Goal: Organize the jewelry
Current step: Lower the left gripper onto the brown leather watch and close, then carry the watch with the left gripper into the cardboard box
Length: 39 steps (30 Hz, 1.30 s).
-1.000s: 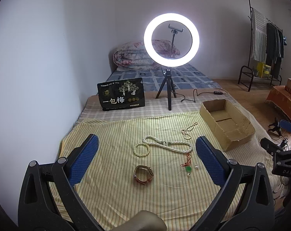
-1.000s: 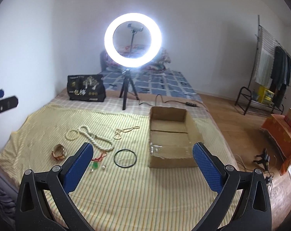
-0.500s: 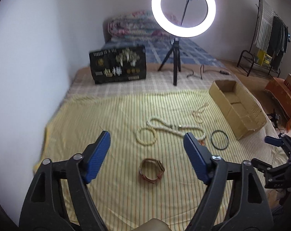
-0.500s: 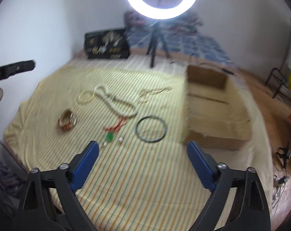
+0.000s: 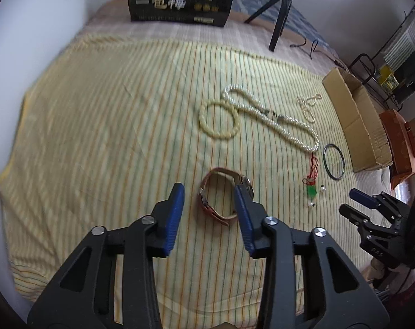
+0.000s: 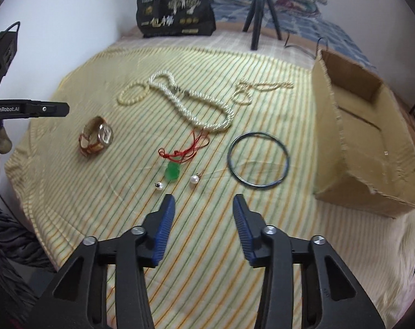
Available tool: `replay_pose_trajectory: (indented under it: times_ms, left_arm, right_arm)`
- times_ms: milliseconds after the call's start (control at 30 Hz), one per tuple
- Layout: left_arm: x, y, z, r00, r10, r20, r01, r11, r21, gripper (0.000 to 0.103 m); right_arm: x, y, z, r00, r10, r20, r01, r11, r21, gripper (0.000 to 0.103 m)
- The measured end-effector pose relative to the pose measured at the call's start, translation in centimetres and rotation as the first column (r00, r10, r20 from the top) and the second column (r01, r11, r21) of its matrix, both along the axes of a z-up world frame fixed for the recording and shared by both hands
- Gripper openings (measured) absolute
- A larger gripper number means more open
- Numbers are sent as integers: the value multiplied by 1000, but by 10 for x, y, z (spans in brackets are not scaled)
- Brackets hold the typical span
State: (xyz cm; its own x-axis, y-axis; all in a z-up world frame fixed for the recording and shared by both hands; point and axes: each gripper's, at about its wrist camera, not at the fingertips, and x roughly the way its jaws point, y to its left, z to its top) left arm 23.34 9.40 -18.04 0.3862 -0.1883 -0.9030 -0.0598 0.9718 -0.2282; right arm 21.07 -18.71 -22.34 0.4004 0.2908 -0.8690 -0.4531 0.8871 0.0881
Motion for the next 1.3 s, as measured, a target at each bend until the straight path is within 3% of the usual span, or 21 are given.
replay_pose_trajectory:
  times_ms: [100,733,900,1300]
  left_arm:
    - [4,-3,-9,1000,-3,-26,3,1000,2,34]
    - [18,0,-41,991,25,-131,-31,999,-43,19]
    - [21,-1,-50,988,26,-150,-34,998,-49,11]
    - [19,-1,-35,995,35,-95,-40,998,-52,6]
  right_arm:
    - [5,4,-7,999,16,-30,-16,1000,17,25]
    - [28,23,-24,997,58,-46,-60,998,-31,17]
    - [26,22,-25,997,65,-42,-67,997,-37,7]
    - [22,12,-11,998,58,-12,-58,998,3,7]
